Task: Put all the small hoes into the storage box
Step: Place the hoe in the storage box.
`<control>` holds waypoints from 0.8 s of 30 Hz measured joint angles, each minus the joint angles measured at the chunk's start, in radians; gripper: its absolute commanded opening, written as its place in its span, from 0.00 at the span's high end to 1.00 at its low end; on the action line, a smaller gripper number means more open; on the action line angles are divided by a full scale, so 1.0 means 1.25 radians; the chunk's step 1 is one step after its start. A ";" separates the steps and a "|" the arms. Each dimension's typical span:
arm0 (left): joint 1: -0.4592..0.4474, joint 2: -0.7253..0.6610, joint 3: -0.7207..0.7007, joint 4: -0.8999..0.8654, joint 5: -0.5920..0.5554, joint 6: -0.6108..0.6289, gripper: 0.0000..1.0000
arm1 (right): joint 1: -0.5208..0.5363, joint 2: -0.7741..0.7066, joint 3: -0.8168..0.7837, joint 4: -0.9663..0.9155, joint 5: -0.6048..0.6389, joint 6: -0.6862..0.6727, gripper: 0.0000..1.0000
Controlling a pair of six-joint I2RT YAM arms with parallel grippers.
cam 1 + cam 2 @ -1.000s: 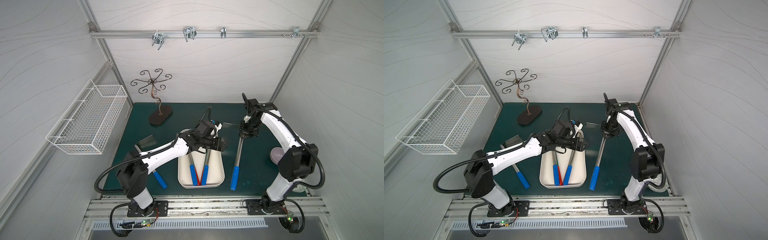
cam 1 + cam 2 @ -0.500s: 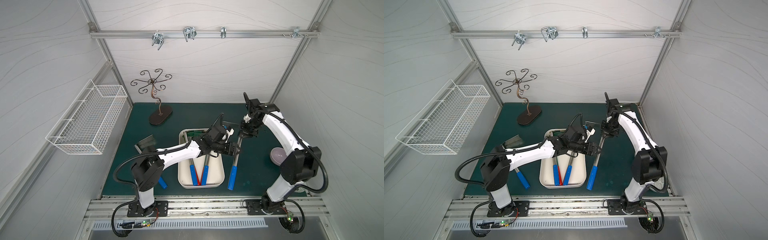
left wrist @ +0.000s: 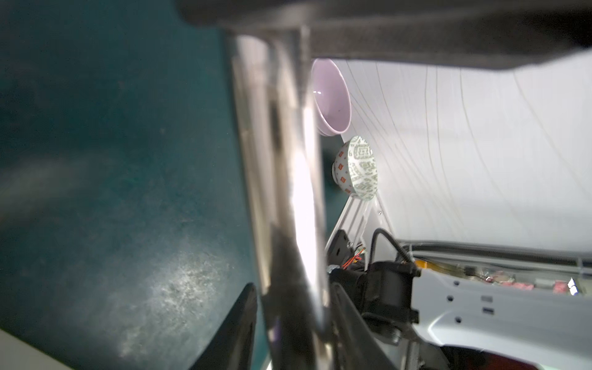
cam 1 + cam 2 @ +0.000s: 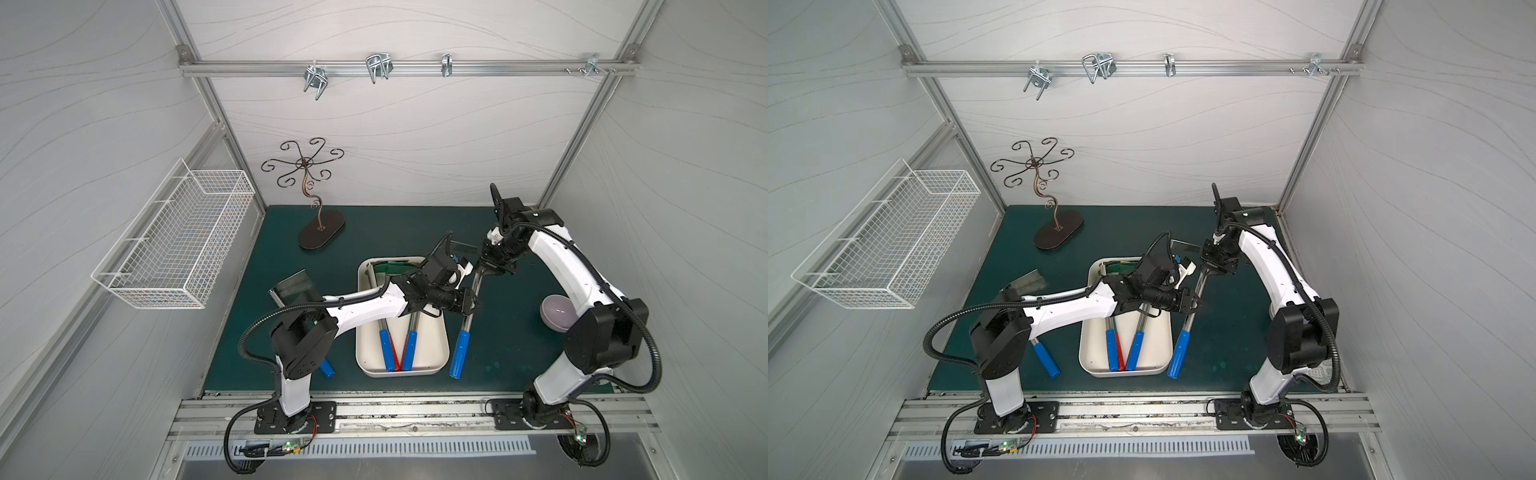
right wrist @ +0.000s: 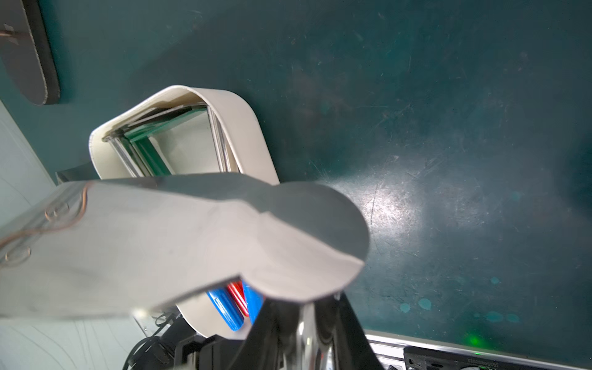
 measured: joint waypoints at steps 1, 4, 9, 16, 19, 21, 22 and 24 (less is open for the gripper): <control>0.000 0.000 0.000 -0.006 -0.006 -0.013 0.84 | -0.004 -0.003 -0.001 0.000 -0.005 0.000 0.96; 0.002 -0.002 -0.002 -0.009 -0.003 -0.004 1.00 | -0.019 -0.018 -0.019 0.010 -0.030 0.001 0.83; 0.003 -0.005 -0.004 -0.008 0.009 -0.020 1.00 | -0.065 -0.062 -0.089 0.065 -0.117 0.005 0.59; 0.025 -0.038 -0.047 0.031 0.062 -0.105 1.00 | -0.130 -0.200 -0.251 0.259 -0.282 0.036 0.51; 0.036 -0.044 -0.061 0.088 0.088 -0.154 1.00 | -0.131 -0.211 -0.277 0.322 -0.330 0.044 0.50; 0.043 -0.046 -0.072 0.130 0.103 -0.189 1.00 | -0.131 -0.210 -0.295 0.363 -0.353 0.049 0.49; 0.045 -0.047 -0.075 0.144 0.110 -0.201 1.00 | -0.131 -0.210 -0.302 0.375 -0.362 0.052 0.49; 0.049 -0.047 -0.084 0.176 0.122 -0.228 1.00 | -0.131 -0.210 -0.317 0.403 -0.377 0.057 0.49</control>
